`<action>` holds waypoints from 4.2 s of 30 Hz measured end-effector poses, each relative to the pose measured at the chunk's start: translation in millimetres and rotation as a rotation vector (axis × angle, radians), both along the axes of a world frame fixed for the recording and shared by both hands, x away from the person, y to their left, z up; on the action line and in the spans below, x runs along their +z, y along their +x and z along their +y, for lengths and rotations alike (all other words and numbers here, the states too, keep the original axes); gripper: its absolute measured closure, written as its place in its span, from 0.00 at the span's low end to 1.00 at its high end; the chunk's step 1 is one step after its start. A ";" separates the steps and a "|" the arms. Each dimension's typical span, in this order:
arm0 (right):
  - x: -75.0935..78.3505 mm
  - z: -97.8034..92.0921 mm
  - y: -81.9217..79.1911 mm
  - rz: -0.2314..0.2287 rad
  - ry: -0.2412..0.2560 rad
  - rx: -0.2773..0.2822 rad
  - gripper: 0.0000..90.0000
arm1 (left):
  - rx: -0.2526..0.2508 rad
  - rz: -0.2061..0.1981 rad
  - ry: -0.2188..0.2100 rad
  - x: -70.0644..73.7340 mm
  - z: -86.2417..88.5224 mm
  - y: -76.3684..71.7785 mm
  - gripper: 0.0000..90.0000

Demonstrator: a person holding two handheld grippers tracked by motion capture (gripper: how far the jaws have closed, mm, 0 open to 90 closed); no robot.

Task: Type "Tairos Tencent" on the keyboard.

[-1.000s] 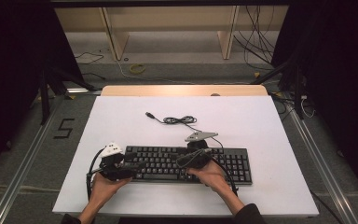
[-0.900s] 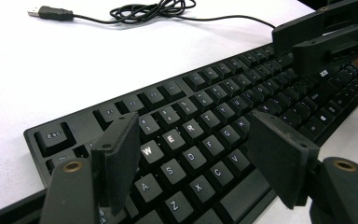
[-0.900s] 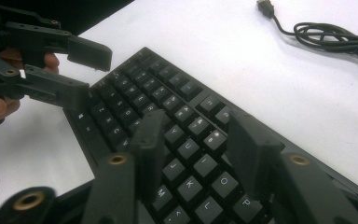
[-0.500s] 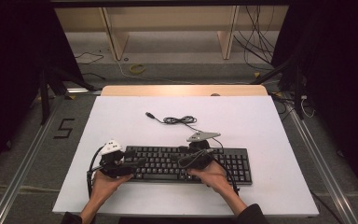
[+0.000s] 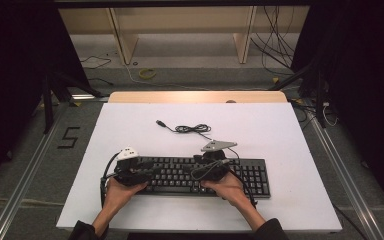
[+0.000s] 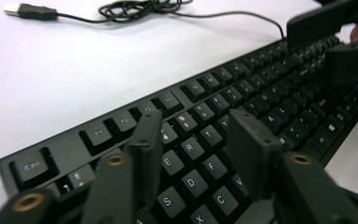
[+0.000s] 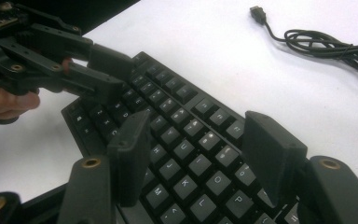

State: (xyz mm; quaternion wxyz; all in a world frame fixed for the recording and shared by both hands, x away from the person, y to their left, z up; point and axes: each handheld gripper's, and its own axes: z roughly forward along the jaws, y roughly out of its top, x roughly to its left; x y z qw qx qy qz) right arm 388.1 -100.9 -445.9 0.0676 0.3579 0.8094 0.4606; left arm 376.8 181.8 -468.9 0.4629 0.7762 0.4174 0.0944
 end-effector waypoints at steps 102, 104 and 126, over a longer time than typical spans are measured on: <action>-22.2 4.1 5.7 0.037 -0.128 -0.009 1.00 | -0.041 0.012 -0.059 6.4 11.5 -19.8 0.36; -22.9 5.0 5.7 0.039 -0.131 -0.010 1.00 | -0.041 0.015 -0.061 6.1 12.4 -20.3 0.36; -30.0 8.4 7.4 0.053 -0.171 -0.015 1.00 | -0.024 0.024 -0.067 4.4 17.3 -22.4 0.36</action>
